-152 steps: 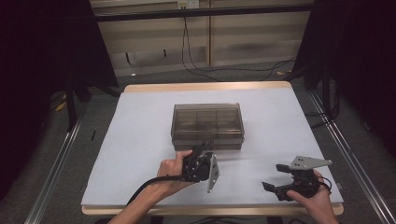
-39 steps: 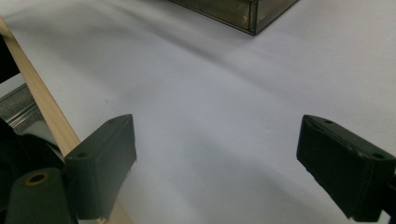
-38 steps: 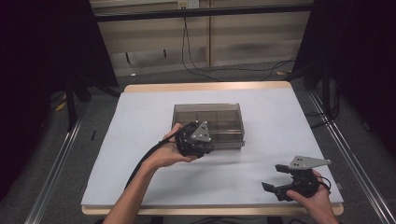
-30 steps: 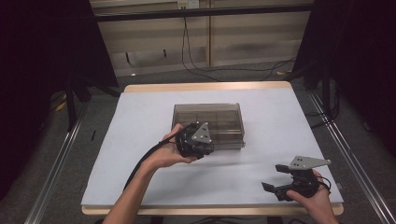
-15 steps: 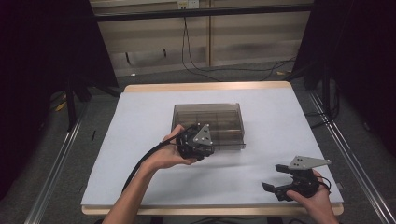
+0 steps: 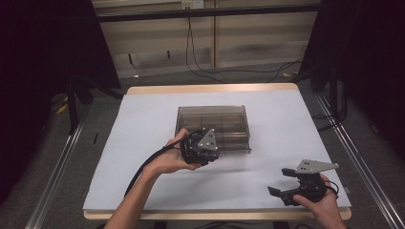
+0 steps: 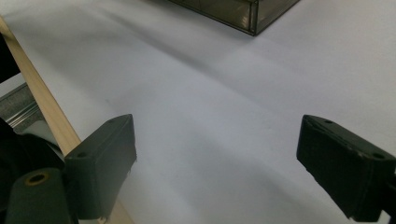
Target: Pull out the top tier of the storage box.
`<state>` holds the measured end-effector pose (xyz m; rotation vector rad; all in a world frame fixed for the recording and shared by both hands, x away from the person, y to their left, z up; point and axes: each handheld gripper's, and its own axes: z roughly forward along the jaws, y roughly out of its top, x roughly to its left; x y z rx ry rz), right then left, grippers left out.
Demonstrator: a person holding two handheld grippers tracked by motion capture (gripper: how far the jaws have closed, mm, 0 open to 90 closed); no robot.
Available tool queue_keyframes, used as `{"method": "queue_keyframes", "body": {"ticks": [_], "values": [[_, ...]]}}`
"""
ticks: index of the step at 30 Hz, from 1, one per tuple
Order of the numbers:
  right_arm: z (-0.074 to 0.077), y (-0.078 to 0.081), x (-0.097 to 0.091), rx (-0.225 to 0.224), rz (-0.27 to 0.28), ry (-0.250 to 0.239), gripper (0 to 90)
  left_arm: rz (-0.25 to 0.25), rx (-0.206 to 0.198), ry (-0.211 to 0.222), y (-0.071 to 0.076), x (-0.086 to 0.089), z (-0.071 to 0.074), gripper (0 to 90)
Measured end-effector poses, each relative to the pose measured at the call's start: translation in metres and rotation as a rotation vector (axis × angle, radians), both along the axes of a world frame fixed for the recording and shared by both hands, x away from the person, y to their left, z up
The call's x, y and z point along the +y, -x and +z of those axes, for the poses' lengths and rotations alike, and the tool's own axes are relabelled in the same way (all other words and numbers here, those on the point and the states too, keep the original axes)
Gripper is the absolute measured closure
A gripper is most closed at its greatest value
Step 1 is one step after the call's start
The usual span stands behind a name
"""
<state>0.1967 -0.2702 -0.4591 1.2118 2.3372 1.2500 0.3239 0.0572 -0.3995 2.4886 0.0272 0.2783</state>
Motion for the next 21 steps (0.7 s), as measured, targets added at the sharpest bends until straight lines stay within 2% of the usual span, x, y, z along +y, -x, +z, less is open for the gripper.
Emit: {"method": "queue_keyframes", "body": {"ticks": [8,15,16,21], "values": [[-0.0002,-0.0002,0.0000,-0.002,-0.002,0.001,12.0,-0.003,-0.001,-0.002,0.0037,-0.0009,-0.0005,68.5],[-0.0001,0.0000,-0.0001,0.000,0.000,0.000,12.0,-0.029,-0.003,-0.032,0.0060,-0.0001,0.0014,69.7],[-0.0001,0.0000,-0.0001,-0.002,-0.001,-0.001,12.0,-0.019,0.004,-0.020,0.0069,-0.0004,0.0009,69.7],[0.0000,0.0000,-0.0001,0.000,0.001,0.000,12.0,-0.019,0.000,-0.028,0.0081,-0.0008,0.0009,69.7]]}}
